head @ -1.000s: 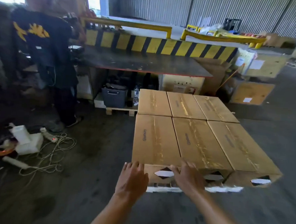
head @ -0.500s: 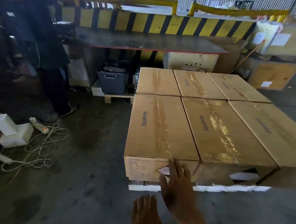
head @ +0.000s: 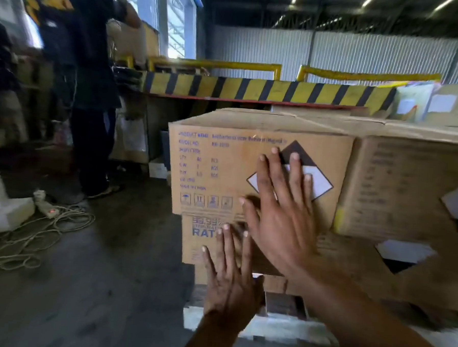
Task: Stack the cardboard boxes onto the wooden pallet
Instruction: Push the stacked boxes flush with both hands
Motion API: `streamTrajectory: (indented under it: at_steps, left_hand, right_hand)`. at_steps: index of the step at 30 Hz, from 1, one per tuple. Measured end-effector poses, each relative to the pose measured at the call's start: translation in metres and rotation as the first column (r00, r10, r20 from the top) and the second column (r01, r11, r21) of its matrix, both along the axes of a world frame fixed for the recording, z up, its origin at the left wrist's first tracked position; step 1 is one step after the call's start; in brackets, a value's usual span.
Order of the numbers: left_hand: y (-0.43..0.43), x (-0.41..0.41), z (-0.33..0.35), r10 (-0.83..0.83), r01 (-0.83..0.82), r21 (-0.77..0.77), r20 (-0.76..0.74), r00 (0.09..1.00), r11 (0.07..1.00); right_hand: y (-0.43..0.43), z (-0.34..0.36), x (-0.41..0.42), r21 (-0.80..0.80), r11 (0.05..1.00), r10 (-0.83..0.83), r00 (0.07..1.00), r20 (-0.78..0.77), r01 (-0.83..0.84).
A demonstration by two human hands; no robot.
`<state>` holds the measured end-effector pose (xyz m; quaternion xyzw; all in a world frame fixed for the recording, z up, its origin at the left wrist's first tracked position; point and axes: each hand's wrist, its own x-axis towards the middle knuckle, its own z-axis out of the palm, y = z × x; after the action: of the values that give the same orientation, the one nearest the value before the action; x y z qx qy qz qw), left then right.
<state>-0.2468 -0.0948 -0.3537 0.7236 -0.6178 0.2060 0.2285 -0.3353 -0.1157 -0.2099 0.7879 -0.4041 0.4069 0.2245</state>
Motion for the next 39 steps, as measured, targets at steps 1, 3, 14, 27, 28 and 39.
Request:
streamTrajectory:
  at_steps: [1, 3, 14, 27, 28, 39]
  left_hand:
    - [-0.004, 0.005, -0.005, 0.01, -0.009, -0.018, 0.026, 1.0, 1.0]
    - [-0.011, 0.013, -0.015, 0.007, -0.003, -0.069, 0.065, 0.998, 0.998]
    - [-0.073, 0.014, -0.055, 0.018, -0.016, -0.313, 0.003, 1.0, 0.95]
    - [-0.118, 0.029, -0.057, -0.067, 0.031, -0.468, -0.061, 0.996, 0.883]
    - [-0.116, 0.03, -0.057, -0.072, 0.043, -0.448, -0.047, 0.996, 0.893]
    - [-0.141, 0.05, -0.058, -0.125, 0.123, -0.318, 0.015, 0.992, 0.94]
  right_hand:
    - [-0.001, -0.005, -0.002, -0.021, 1.0, -0.016, 0.999, -0.029, 0.015]
    - [-0.003, -0.012, -0.005, -0.035, 0.998, -0.046, 0.996, -0.072, 0.043]
    - [-0.014, -0.02, -0.002, -0.161, 0.969, -0.207, 0.971, -0.12, 0.187]
    - [-0.062, -0.021, 0.018, -0.157, 0.968, -0.216, 0.967, -0.135, 0.194]
    - [-0.068, -0.022, 0.019, -0.152, 0.969, -0.216, 0.967, -0.139, 0.194]
    - [-0.118, -0.021, 0.033, -0.129, 0.97, -0.226, 0.958, -0.178, 0.205]
